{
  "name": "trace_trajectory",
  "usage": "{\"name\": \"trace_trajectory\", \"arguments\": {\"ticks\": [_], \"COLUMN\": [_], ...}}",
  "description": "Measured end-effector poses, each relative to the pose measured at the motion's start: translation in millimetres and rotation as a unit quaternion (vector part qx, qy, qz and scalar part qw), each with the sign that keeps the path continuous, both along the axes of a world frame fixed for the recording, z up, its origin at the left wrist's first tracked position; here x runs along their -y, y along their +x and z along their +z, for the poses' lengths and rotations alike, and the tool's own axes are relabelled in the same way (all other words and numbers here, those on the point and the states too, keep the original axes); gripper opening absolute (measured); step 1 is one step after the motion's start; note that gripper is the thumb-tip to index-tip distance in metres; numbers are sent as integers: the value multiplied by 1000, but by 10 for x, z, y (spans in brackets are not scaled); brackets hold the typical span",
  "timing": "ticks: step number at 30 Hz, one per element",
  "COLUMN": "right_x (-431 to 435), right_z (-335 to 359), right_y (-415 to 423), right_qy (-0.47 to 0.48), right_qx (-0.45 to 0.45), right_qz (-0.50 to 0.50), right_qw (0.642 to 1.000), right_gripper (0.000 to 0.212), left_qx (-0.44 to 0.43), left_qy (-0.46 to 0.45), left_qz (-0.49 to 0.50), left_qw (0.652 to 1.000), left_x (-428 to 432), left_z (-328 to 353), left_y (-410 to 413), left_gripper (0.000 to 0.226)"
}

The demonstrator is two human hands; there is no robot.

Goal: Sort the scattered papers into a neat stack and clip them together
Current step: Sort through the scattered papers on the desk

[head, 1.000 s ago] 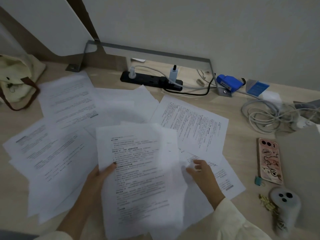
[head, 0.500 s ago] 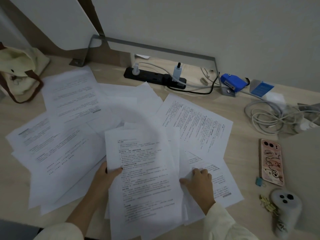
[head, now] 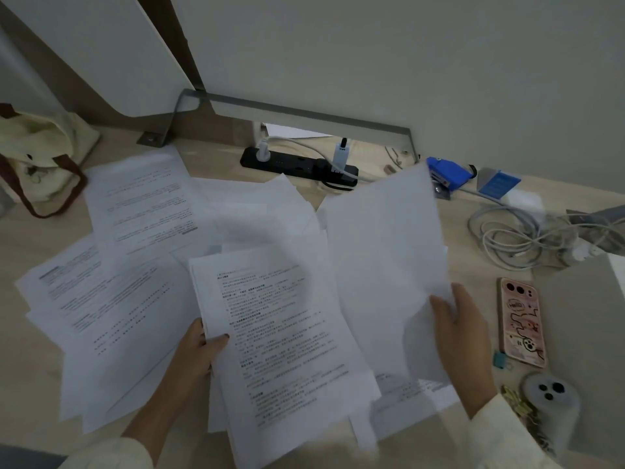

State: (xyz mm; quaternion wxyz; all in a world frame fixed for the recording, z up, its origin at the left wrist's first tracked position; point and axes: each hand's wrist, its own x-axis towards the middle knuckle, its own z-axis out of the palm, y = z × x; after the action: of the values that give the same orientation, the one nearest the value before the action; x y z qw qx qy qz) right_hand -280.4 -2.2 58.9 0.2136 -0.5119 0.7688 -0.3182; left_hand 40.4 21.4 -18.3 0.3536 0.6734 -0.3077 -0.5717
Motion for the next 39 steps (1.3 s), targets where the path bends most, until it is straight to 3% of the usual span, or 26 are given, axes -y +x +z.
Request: {"name": "trace_trajectory", "arguments": {"ticks": [5, 7, 12, 15, 19, 23, 26, 33, 35, 37, 39], "right_x": [54, 44, -82, -215, -379, -443, -440, -290, -284, -280, -278], "right_z": [370, 366, -229, -669, -965, -998, -1012, -793, -773, -721, -647], "right_y": [72, 206, 637, 871, 1096, 1218, 1202, 496, 308, 234, 232], "right_qy": [-161, -184, -106, -48, -6, 5, -16, -16, -24, -21, 14], "right_qx": [-80, -107, -125, -130, -127, -132, -139, -230, -161, -14, 113], "right_qz": [22, 67, 185, 259, 319, 323, 316, 139, 92, 54, 21], "right_qw": [983, 975, 969, 956, 939, 937, 938, 963, 982, 998, 993], "right_gripper": [26, 31, 27, 24, 25, 28, 24, 21, 30, 49, 50], "left_qx": [7, 9, 57, 82, 41, -38, -40, -11, 1, -3, -36], "left_qy": [29, 35, 17, 15, 26, 42, 55, 23, 15, 28, 58], "left_qz": [1, -4, -9, -4, -1, 7, 2, 16, 21, 38, 51], "left_qw": [1000, 999, 998, 997, 999, 998, 998, 1000, 1000, 999, 996], "left_x": [16, 9, -32, -51, -123, -157, -171, -173, -178, -167, -137], "left_z": [-36, -33, -46, -18, 9, 44, 20, 55, 33, -7, -43], "left_y": [20, 27, 80, 117, 165, 158, 180, 302, 364, 416, 431], "left_gripper": [44, 42, 19, 25, 17, 28, 29, 40, 43, 45, 47]}}
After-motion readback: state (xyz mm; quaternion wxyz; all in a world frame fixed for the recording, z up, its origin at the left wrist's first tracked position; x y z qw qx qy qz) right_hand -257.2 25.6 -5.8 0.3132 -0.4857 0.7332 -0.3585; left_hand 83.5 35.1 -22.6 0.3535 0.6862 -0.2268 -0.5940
